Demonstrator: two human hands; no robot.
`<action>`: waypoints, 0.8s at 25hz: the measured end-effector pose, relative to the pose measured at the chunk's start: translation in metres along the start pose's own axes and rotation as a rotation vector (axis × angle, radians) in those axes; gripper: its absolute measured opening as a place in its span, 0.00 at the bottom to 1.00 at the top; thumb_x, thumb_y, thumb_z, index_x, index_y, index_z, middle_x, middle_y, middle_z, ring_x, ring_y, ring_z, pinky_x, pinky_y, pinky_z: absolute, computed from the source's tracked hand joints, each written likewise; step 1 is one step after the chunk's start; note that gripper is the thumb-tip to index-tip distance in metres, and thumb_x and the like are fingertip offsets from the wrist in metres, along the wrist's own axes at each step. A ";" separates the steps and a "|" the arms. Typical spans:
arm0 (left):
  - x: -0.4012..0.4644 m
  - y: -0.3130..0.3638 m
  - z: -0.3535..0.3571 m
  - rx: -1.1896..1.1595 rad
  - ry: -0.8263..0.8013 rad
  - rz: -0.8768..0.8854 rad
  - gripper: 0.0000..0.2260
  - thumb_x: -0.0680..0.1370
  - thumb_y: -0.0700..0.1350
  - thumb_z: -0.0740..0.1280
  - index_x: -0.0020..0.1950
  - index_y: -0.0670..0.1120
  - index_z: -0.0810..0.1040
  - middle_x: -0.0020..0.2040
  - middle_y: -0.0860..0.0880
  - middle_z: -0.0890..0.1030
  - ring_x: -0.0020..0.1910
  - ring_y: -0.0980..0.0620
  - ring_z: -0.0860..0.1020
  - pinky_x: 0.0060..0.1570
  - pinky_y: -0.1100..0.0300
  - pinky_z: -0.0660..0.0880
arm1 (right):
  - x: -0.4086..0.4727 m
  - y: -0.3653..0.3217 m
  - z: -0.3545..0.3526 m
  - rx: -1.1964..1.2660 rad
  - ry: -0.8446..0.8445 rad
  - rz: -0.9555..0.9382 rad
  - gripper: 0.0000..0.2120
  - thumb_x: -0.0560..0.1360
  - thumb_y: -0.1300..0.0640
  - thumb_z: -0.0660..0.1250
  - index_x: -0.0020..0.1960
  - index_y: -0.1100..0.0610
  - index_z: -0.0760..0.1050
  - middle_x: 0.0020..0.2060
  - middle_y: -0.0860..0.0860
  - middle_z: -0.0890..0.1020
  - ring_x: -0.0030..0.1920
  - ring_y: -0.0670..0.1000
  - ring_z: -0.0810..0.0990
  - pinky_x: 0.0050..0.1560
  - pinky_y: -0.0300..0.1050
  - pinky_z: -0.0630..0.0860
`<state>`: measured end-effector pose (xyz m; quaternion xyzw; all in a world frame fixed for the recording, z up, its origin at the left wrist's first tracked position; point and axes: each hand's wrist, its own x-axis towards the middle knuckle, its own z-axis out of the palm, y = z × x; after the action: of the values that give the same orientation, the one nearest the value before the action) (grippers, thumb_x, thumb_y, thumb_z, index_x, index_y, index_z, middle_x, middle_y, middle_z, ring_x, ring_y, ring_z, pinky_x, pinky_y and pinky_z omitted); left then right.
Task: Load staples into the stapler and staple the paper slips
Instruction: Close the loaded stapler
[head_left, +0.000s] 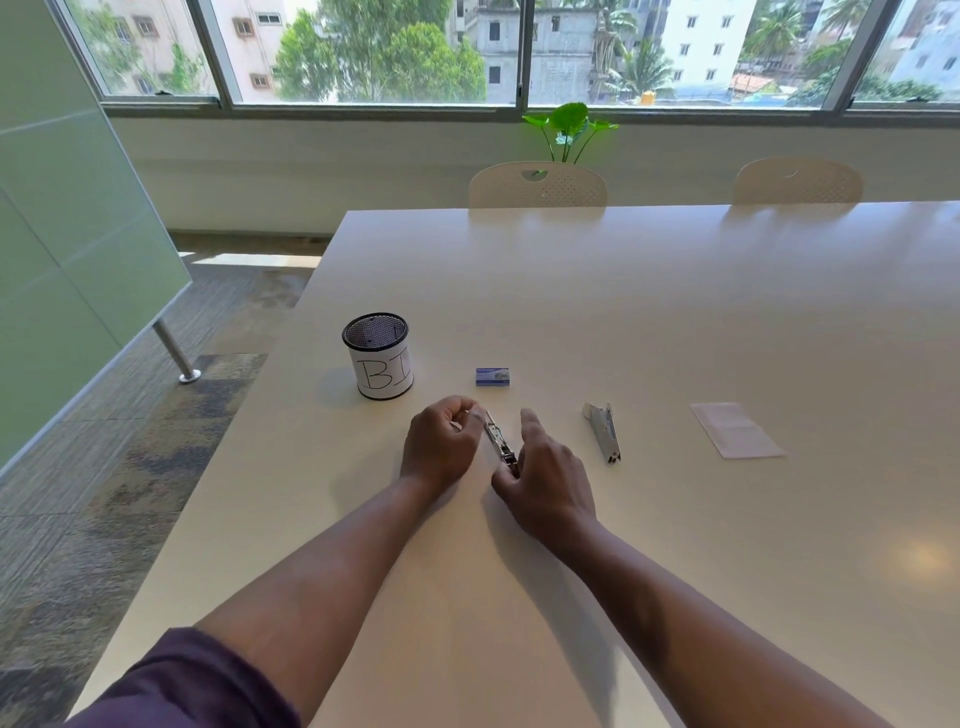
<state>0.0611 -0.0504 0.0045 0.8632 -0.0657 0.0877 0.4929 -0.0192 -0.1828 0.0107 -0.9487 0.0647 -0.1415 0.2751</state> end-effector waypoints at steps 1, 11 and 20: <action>0.001 0.000 -0.001 -0.016 0.002 -0.016 0.11 0.76 0.55 0.68 0.50 0.50 0.84 0.37 0.54 0.84 0.39 0.52 0.82 0.44 0.56 0.79 | -0.001 0.000 0.000 0.013 0.019 -0.007 0.37 0.72 0.49 0.67 0.78 0.54 0.59 0.47 0.54 0.84 0.47 0.59 0.82 0.44 0.49 0.76; -0.008 0.010 -0.012 -0.834 -0.140 -0.297 0.14 0.78 0.37 0.73 0.61 0.43 0.75 0.52 0.38 0.85 0.44 0.50 0.84 0.45 0.58 0.81 | -0.014 -0.001 0.005 0.299 0.152 -0.087 0.24 0.74 0.54 0.70 0.68 0.47 0.69 0.41 0.46 0.81 0.36 0.47 0.80 0.40 0.43 0.77; -0.016 0.007 -0.015 -1.056 -0.074 -0.361 0.06 0.80 0.34 0.68 0.53 0.44 0.80 0.41 0.47 0.85 0.45 0.50 0.82 0.45 0.59 0.82 | -0.014 0.013 0.011 0.686 0.179 -0.063 0.21 0.68 0.61 0.72 0.58 0.47 0.77 0.43 0.44 0.83 0.41 0.44 0.84 0.44 0.33 0.78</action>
<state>0.0431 -0.0407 0.0139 0.4991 0.0310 -0.0734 0.8629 -0.0294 -0.1855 -0.0087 -0.7864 0.0077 -0.2458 0.5666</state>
